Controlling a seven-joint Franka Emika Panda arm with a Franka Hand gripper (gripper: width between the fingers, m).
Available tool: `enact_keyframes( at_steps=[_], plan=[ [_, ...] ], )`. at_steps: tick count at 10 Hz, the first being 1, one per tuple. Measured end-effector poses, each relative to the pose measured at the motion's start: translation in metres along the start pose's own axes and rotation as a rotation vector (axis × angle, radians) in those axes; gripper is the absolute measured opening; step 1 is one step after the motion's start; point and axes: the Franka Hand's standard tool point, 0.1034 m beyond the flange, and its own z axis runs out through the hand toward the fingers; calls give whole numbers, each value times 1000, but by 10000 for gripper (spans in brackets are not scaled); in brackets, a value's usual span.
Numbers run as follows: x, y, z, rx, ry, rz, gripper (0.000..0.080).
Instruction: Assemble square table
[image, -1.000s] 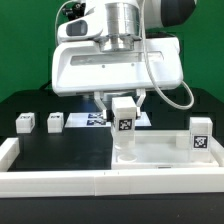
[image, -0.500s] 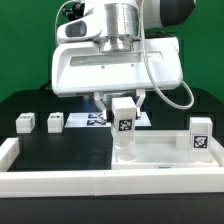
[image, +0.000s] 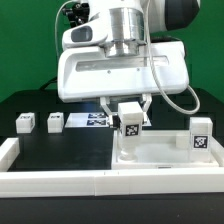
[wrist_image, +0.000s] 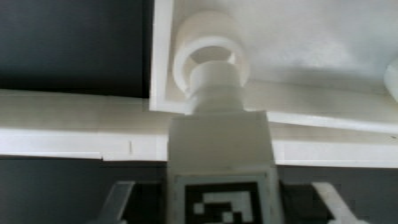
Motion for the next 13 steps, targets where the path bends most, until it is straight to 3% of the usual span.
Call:
enact_keyframes(
  at_steps=[4, 9, 13],
  plan=[
    [-6, 3, 6, -9, 3, 3, 288],
    [-17, 9, 10, -90, 125, 6, 288],
    [-19, 11, 11, -90, 119, 10, 288]
  ],
)
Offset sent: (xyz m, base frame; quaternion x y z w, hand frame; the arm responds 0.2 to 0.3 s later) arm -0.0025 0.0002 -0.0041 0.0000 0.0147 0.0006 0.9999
